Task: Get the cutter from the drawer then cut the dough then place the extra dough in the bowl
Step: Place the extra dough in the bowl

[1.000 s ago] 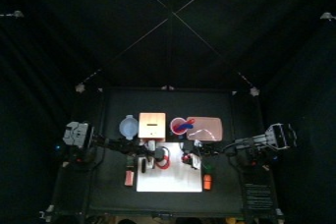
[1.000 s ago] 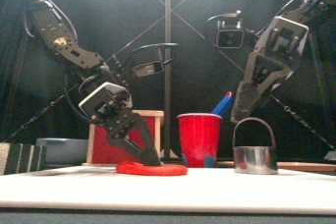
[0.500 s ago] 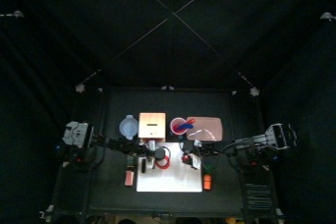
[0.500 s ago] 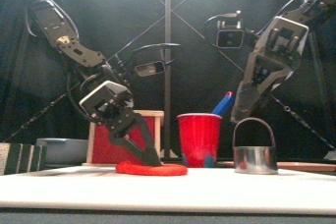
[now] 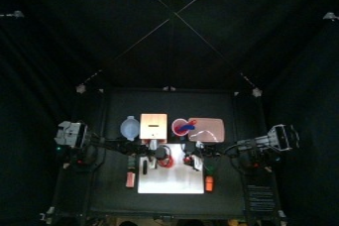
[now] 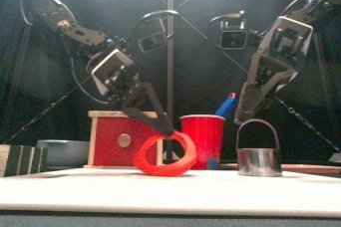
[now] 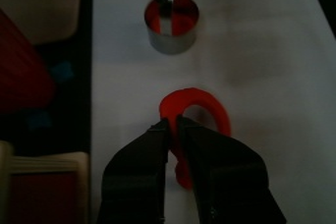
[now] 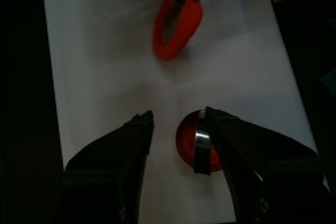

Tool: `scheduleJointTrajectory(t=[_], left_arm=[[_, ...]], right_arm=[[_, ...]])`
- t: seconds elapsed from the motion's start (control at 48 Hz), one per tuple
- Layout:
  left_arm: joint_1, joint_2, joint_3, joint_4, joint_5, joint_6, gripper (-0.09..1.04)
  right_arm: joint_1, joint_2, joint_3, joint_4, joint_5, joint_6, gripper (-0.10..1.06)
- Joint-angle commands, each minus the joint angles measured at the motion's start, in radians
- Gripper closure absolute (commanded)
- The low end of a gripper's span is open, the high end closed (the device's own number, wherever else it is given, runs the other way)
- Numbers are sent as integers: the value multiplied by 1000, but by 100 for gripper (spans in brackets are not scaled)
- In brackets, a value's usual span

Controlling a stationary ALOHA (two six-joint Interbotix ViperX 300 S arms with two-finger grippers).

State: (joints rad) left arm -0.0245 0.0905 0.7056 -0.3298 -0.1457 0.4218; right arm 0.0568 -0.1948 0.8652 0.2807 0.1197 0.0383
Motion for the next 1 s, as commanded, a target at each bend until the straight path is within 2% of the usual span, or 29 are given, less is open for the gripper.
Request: scheduleJointTrajectory(t=[0.021,0.396,0.562,0.75,1.0], left_arm=[[63,-94,-2,51,-11,2,38],[175,-321,-23,195,32,3,37],[233,-413,-8,229,112,0,37],[325,-528,67,227,186,-2,37],[469,-723,239,173,196,-3,37]], right_arm=[[-2,-17,-20,3,-6,0,14],[-26,-9,-12,-11,-6,-3,14],[-32,-9,-9,-25,-6,-3,14],[-34,-9,2,-25,-8,-3,14],[-34,-18,3,-29,-6,-5,14]])
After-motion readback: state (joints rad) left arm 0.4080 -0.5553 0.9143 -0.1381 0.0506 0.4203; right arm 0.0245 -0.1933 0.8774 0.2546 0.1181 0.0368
